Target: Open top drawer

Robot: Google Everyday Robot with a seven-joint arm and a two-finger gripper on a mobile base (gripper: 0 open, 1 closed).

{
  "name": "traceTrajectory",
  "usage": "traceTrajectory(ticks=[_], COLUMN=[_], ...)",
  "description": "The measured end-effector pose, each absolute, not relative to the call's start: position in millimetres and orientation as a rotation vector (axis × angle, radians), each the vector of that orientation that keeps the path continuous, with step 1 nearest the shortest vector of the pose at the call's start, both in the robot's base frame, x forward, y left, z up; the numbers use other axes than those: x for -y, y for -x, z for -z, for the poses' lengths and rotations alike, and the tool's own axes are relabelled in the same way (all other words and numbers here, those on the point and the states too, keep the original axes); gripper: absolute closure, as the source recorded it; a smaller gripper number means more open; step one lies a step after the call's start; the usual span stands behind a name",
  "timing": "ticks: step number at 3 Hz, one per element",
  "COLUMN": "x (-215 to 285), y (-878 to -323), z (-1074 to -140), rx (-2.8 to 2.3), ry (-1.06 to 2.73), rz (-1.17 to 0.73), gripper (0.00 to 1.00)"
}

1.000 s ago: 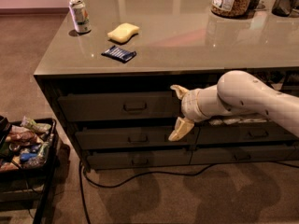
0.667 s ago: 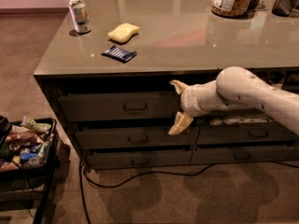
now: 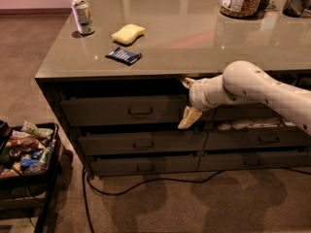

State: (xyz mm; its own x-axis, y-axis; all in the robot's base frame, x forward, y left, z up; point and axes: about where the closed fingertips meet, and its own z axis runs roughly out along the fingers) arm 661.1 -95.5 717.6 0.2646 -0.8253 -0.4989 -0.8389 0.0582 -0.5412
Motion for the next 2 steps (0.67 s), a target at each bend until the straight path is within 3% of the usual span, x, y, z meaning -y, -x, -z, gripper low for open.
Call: traceTrajectory(ticks=[2], x=[95.2], y=[-667.4], z=[-701.0], rx=[-1.55], ry=[1.725], rz=[-0.042], gripper=[0.0])
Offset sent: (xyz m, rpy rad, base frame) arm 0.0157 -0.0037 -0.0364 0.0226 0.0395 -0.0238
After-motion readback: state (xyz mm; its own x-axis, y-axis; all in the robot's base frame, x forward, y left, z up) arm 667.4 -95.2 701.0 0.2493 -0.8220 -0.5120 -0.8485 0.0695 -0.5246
